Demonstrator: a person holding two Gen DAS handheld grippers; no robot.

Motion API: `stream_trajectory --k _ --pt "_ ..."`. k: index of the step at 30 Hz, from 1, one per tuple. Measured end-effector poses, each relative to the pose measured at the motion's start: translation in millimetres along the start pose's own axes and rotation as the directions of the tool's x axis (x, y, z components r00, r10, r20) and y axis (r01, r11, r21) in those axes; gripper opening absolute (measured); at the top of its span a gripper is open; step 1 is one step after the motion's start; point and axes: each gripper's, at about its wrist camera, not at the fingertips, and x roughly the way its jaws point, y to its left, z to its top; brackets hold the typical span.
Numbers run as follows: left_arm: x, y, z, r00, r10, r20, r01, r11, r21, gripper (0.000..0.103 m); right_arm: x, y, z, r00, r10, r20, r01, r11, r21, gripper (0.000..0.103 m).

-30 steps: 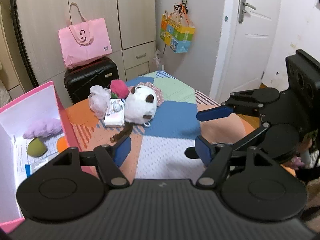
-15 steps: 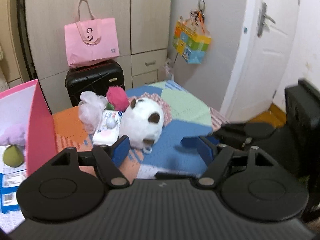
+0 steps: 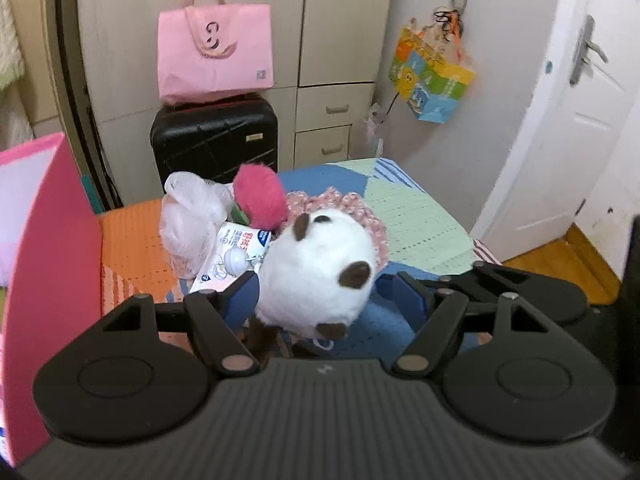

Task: Organize soft objects
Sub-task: 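Close the left tool on the white panda plush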

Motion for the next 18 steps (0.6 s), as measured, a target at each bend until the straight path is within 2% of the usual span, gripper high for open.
stream_trajectory --k 4,8,18 --pt "11 5 -3 1.0 0.001 0.001 -0.001 1.0 -0.011 0.071 6 -1 2 0.999 -0.05 0.01 0.05 0.998 -0.026 0.074" --pt "23 7 -5 0.999 0.002 -0.049 -0.004 1.0 -0.029 0.065 12 -8 7 1.0 -0.027 -0.011 0.027 1.0 0.007 0.074" --pt "21 12 -6 0.999 -0.016 -0.052 0.014 0.999 -0.034 0.059 17 -7 3 1.0 -0.006 0.014 0.006 1.0 0.013 0.074"
